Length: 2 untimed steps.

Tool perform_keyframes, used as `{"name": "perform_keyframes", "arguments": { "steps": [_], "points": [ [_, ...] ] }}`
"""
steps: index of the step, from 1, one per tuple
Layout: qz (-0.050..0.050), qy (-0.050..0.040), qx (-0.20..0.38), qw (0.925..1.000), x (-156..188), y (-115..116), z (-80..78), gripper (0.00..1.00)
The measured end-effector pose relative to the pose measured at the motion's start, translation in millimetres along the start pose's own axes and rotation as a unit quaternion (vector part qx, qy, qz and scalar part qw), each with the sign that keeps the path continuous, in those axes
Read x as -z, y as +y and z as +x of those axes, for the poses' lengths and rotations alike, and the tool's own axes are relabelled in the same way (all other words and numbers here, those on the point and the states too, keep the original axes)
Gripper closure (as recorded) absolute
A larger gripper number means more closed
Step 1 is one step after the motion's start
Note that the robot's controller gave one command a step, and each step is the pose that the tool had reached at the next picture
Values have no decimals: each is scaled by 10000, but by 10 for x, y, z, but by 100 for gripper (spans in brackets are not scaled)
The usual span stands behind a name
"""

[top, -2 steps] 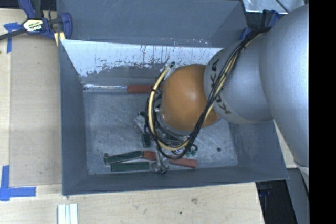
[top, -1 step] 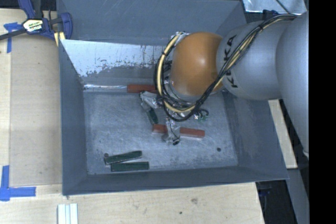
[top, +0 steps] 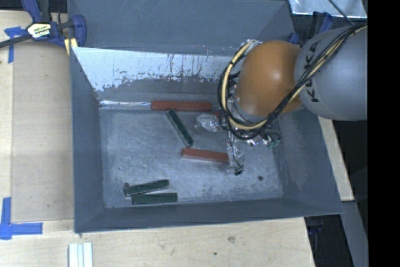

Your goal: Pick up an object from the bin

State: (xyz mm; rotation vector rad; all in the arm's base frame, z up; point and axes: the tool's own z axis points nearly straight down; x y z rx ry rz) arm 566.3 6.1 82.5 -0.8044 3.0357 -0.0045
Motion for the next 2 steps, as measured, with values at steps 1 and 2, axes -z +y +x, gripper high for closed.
{"name": "perform_keyframes", "arguments": {
  "steps": [1, 2],
  "points": [
    [-14, -5, 13, 10000, -4, 32, -18, 100],
    [19, -52, 394, 9992, 1424, -161, -28, 100]
  ]
}}
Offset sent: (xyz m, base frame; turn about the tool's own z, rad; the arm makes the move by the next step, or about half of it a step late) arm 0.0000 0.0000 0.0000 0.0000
